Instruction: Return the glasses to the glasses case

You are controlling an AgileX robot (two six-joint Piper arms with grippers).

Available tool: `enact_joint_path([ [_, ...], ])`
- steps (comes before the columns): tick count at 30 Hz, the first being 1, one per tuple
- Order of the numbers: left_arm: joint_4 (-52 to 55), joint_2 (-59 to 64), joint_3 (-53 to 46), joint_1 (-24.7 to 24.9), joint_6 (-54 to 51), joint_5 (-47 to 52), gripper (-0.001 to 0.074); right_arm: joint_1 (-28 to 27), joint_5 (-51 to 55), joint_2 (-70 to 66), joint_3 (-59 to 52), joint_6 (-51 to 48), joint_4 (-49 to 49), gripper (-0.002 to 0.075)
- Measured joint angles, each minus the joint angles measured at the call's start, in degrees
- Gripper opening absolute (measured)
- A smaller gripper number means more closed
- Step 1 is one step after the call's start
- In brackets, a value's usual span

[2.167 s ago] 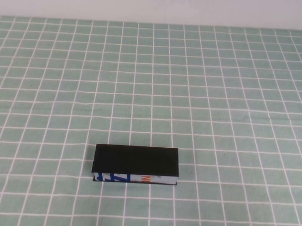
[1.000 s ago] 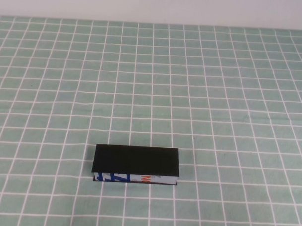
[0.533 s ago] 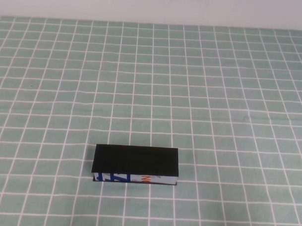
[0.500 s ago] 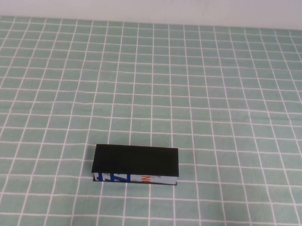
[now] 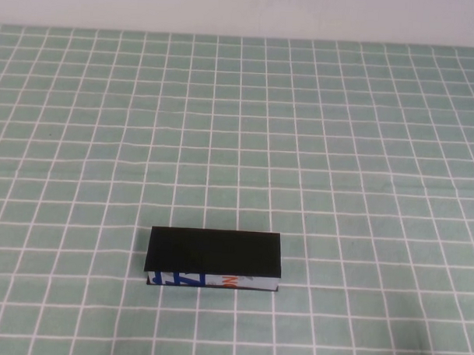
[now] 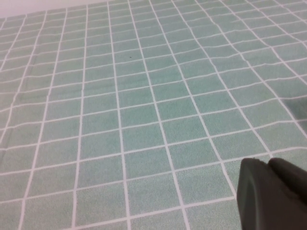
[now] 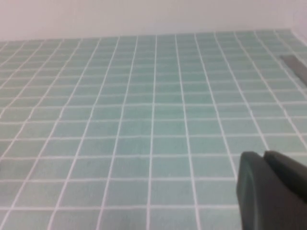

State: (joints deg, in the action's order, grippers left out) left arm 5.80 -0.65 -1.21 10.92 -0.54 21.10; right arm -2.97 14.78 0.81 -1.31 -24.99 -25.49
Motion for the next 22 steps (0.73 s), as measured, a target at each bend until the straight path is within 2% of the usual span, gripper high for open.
enact_joint_path([
  [5,0.0,0.0,0.0,0.0,0.0,0.0,-0.0002,0.0,3.91,0.0,-0.22,5.3,2.38,-0.0011],
  [12,0.14,0.0,0.0,0.0,0.0,0.0,-0.0002,2.43,7.01,0.0,-0.01,25.74,20.22,-0.0011],
  [22,0.19,0.0,0.0,0.0,0.0,0.0,-0.0002,2.99,7.07,0.0,-0.01,29.47,23.9,-0.0011],
])
